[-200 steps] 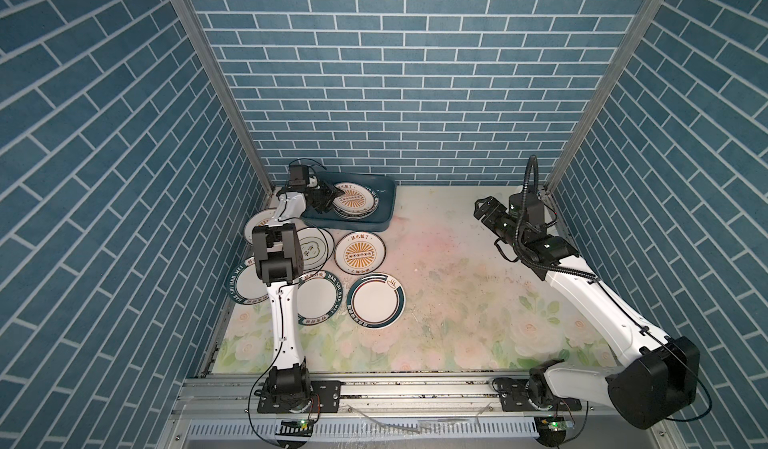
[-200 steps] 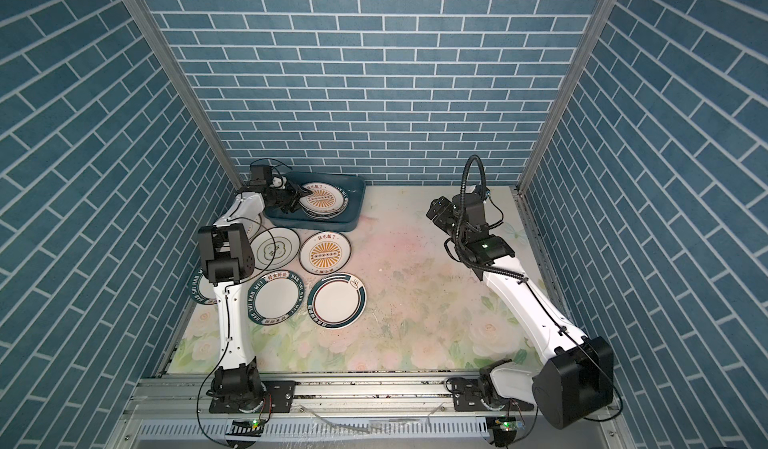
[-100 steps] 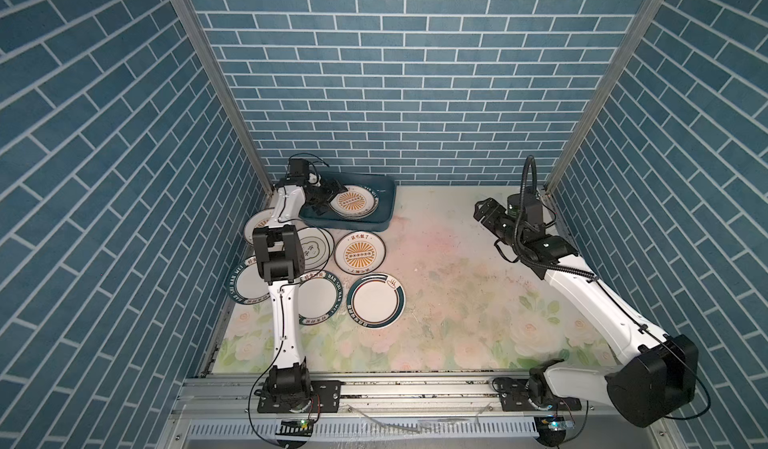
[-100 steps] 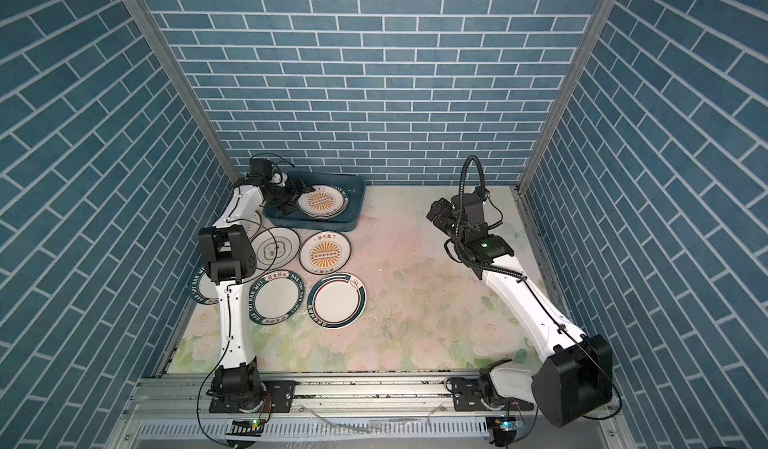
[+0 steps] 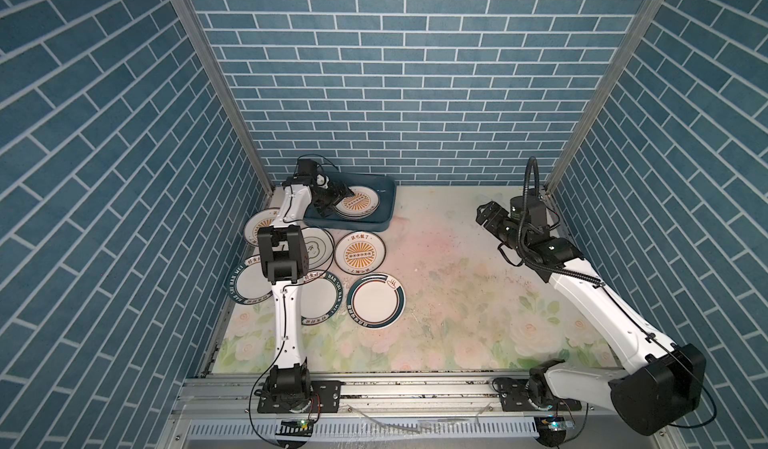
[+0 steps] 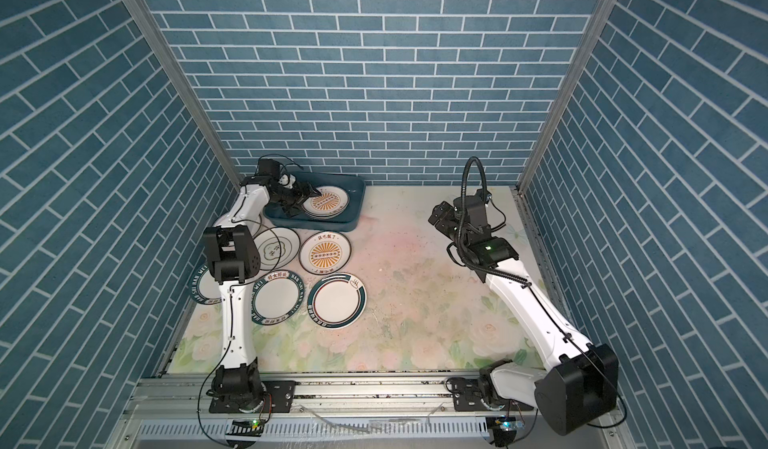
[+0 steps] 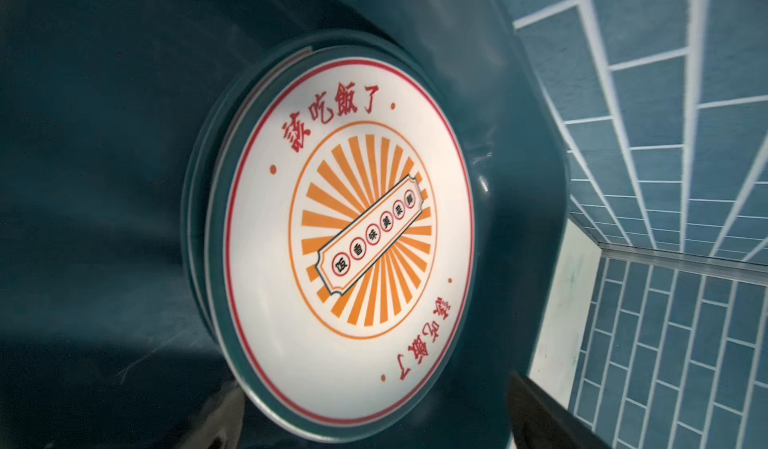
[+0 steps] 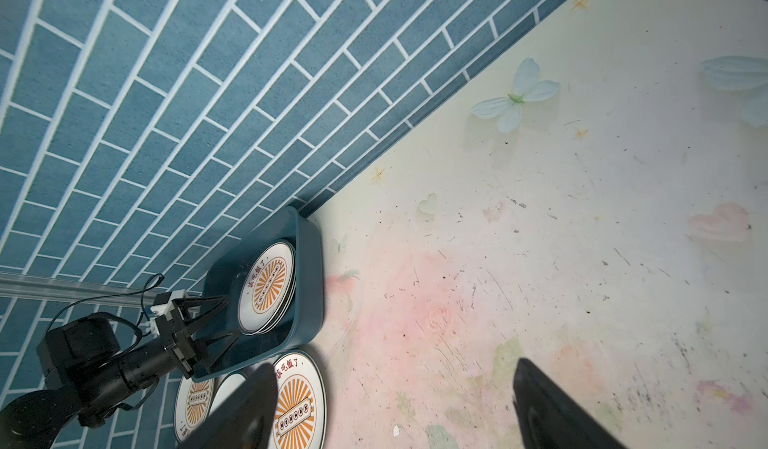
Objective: Place the plates into the plastic bin on the countertop
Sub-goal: 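Lower the sunburst plate onto the stack in the bin and open the left gripper, then withdraw the left gripper from the bin while the right arm moves toward the table center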
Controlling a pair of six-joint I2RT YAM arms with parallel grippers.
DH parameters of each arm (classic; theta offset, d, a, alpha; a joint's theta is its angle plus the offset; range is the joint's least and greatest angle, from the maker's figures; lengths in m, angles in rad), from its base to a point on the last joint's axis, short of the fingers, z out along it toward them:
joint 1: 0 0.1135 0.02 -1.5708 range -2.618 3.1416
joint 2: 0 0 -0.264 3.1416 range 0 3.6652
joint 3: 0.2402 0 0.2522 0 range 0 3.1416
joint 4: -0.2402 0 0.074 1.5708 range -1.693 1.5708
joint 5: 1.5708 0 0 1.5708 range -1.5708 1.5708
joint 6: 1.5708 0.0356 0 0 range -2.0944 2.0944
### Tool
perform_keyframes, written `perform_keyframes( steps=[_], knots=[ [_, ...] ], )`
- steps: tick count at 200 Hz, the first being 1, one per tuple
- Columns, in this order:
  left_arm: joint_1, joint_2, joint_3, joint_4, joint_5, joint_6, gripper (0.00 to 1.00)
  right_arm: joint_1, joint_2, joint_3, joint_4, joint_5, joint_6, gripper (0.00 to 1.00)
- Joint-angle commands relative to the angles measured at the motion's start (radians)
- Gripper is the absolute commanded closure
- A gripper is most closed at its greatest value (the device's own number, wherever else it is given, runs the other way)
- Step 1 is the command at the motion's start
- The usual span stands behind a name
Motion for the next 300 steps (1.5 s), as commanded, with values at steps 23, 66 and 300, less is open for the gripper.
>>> perform_keyframes(
  steps=[23,66,300],
  knots=[
    [0.006,-0.117,-0.050,-0.101,-0.138,0.064,0.00,0.007,-0.014,0.004,-0.066,-0.051,-0.074,0.11],
    [0.007,-0.340,-0.280,0.038,-0.112,0.107,0.01,0.008,0.048,0.026,-0.085,-0.147,-0.117,0.08],
    [0.008,-1.368,-1.295,0.292,-0.043,-0.010,0.00,0.153,0.405,0.051,0.099,-0.575,-0.102,0.09]
  ],
)
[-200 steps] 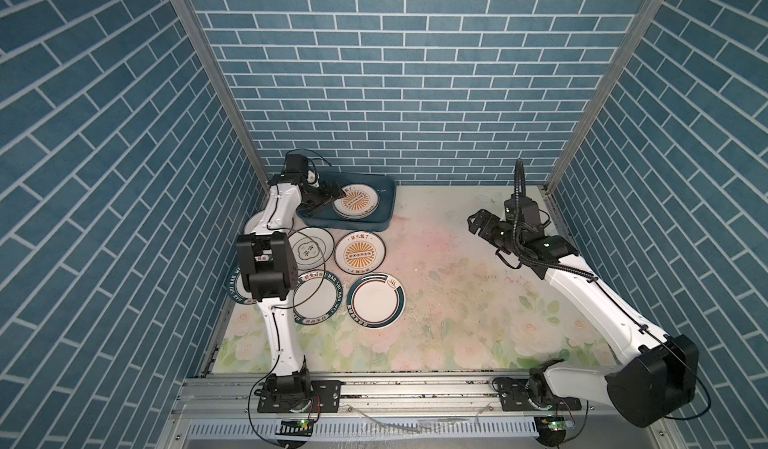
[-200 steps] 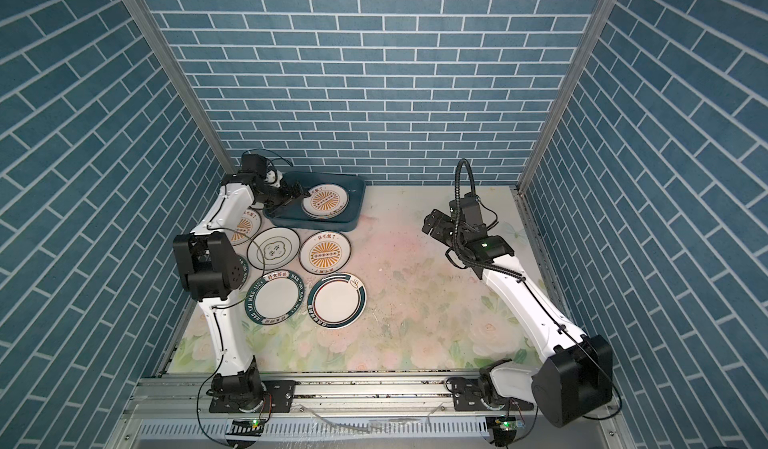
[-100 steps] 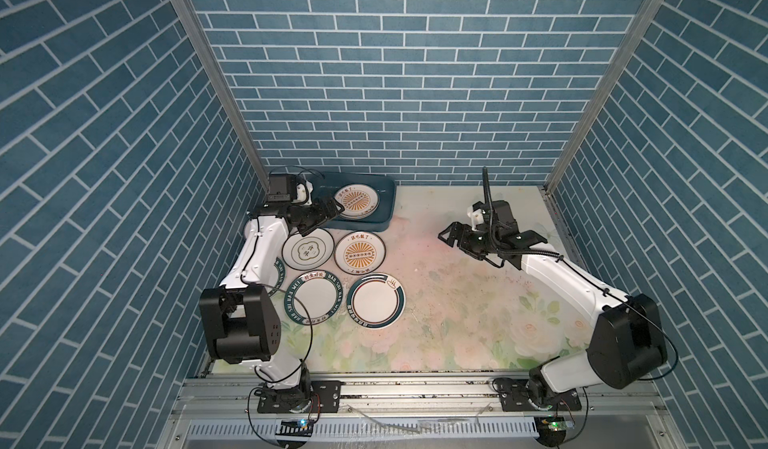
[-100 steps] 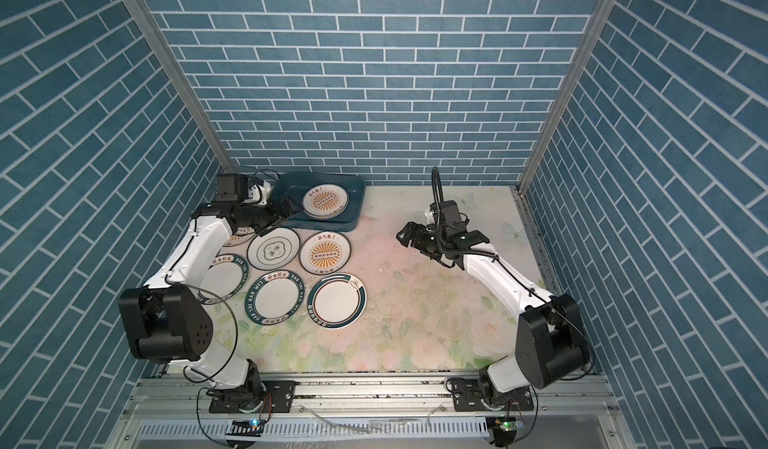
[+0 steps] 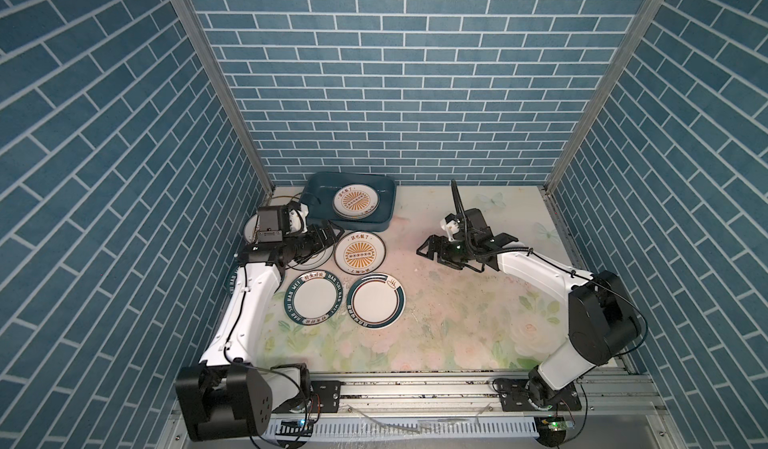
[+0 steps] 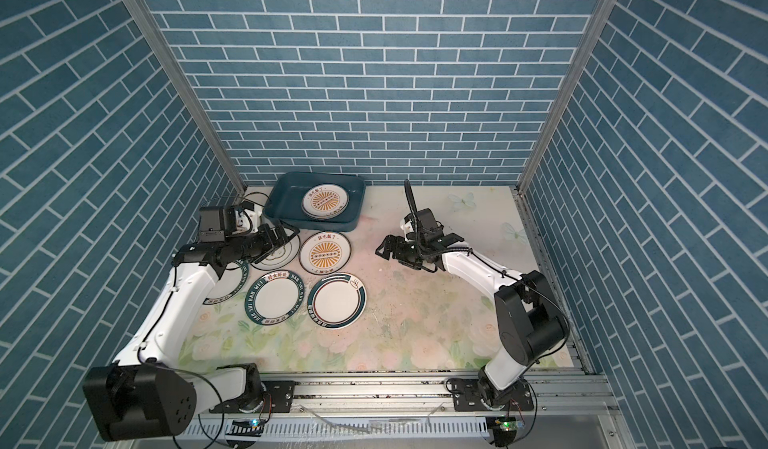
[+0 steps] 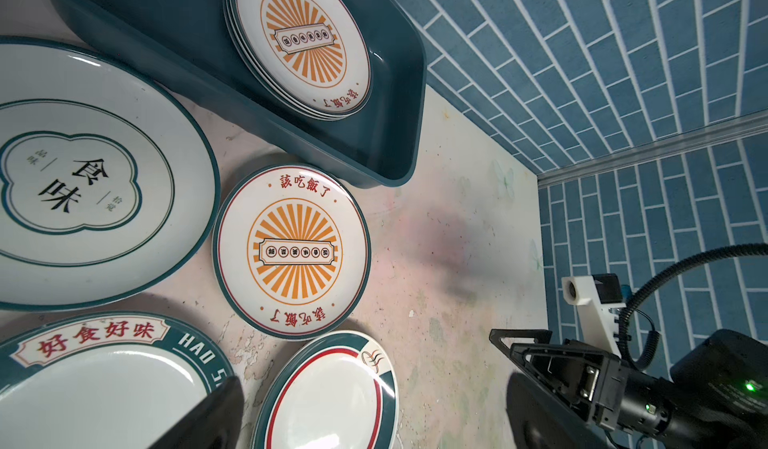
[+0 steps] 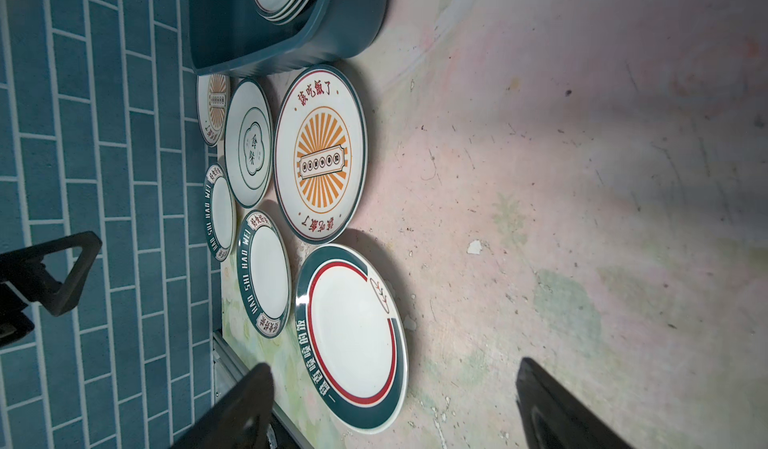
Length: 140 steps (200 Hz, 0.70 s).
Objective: Place the plates into the plastic bin on the countertop
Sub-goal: 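Withdraw the left gripper from the bin while the right arm moves toward the table center, then reach the right gripper to the red-ringed green-rimmed plate while the left arm lowers beside it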
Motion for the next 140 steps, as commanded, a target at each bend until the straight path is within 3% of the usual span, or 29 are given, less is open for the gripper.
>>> perform_keyframes(
  steps=[1,54,121,140],
  knots=[
    [0.000,-0.060,-0.040,0.055,-0.025,-0.030,0.00,0.003,0.002,0.040,0.028,0.021,0.032,0.09],
    [-0.004,-0.113,-0.082,0.102,-0.106,-0.098,0.00,0.002,-0.042,-0.020,0.018,0.042,0.052,0.09],
    [-0.007,-0.141,-0.054,0.033,-0.115,-0.036,0.00,0.000,0.023,-0.007,0.046,-0.004,0.007,0.09],
    [-0.007,-0.144,-0.071,0.034,-0.059,-0.035,0.00,0.001,0.067,0.006,0.060,-0.050,-0.016,0.10]
  ],
)
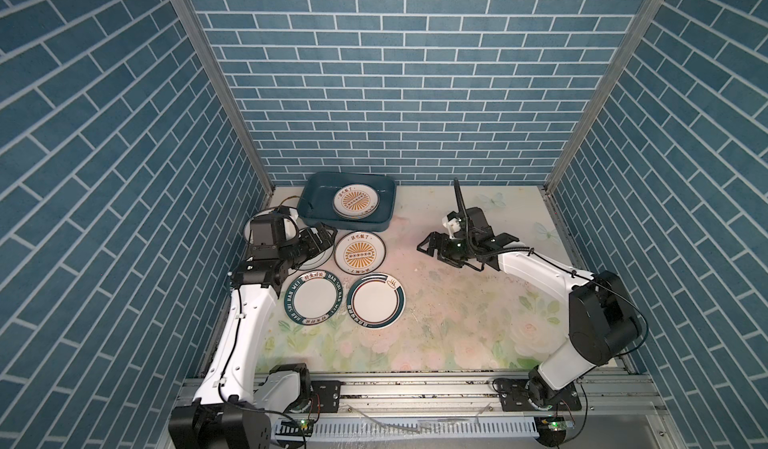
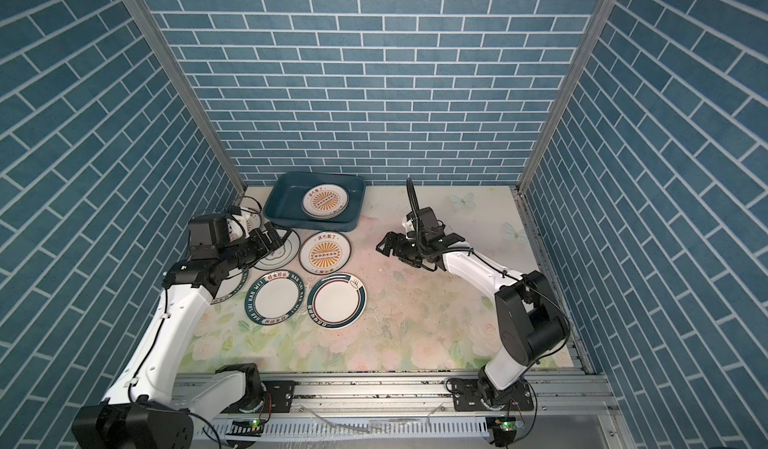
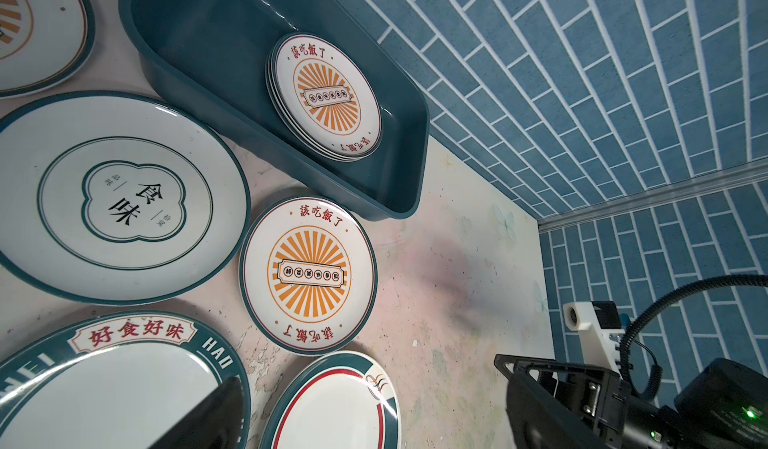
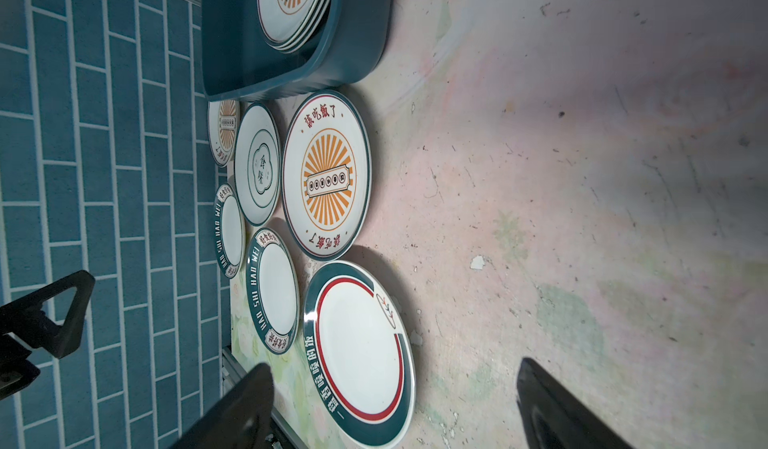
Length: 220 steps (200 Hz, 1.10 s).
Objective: Place the plates into the plastic bin on the countertop
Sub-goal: 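Reach the right gripper to the red-ringed green-rimmed plate while the left arm lowers beside it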
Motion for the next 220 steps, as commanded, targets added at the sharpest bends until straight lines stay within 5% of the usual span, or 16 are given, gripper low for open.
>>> perform_keyframes(
  steps=[1,35,85,116,220],
  knots=[
    [-0.004,-0.018,-0.011,-0.021,0.044,0.027,0.00,0.001,0.059,0.016,0.017,-0.056,-0.045,0.10],
    [-0.024,-0.046,-0.057,0.011,0.109,0.020,0.00,0.005,0.041,-0.091,0.149,-0.051,-0.046,0.10],
    [-0.087,-0.065,-0.058,-0.201,0.153,0.088,0.00,0.025,0.049,-0.238,0.377,-0.114,0.022,0.13],
    [-0.138,-0.146,-0.096,-0.243,0.175,0.070,0.00,0.079,0.092,-0.253,0.393,-0.177,0.035,0.17],
    [-0.148,-0.281,-0.077,-0.423,0.187,0.066,0.00,0.238,0.201,-0.335,0.534,-0.105,0.119,0.36]
  ],
)
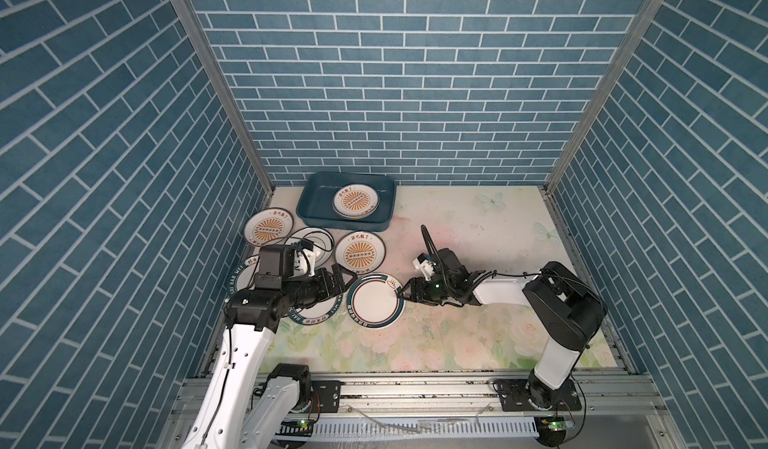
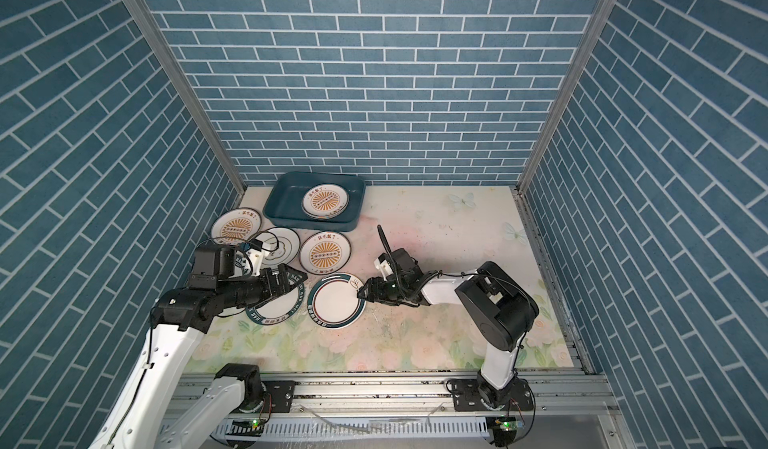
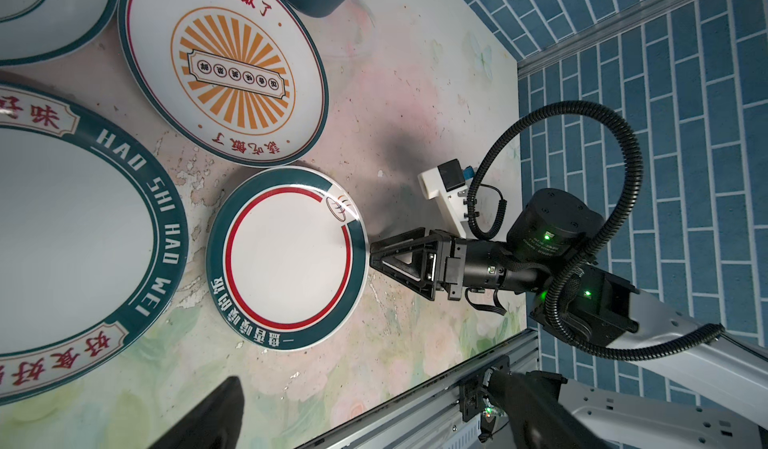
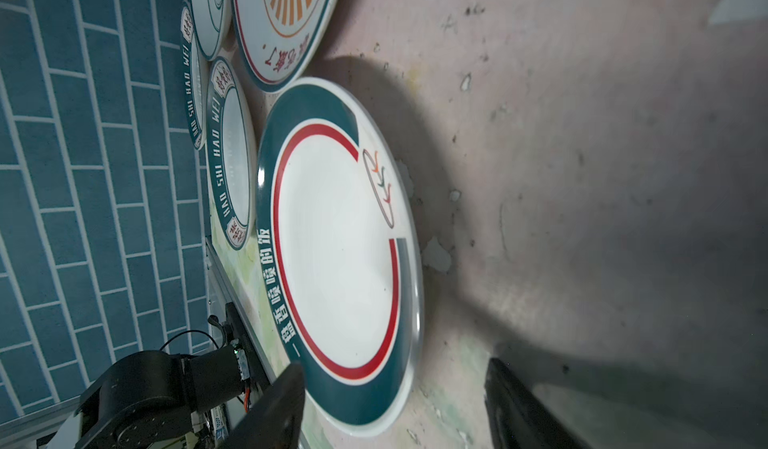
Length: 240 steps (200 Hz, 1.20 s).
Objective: Place the plates into the plastic bin on the countertop
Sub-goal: 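Reach the right gripper to the red-ringed green-rimmed plate while the left arm lowers beside it, then grip the red-ringed plate's rim with the right gripper and slide it toward the left gripper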
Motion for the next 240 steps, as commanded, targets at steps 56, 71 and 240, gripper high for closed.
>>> perform_keyframes(
  steps=[56,71,240],
  knots=[
    [-0.005,-0.052,-0.070,0.020,0.042,-0.015,0.00,0.032,0.113,-0.056,0.121,0.044,0.109,0.69],
    [-0.005,-0.048,-0.080,0.064,0.047,-0.031,0.00,0.033,0.120,-0.064,0.121,0.054,0.108,0.77],
    [-0.005,0.230,0.036,0.352,0.102,-0.008,0.00,-0.079,-0.140,-0.031,-0.146,0.083,0.123,1.00]
  ],
)
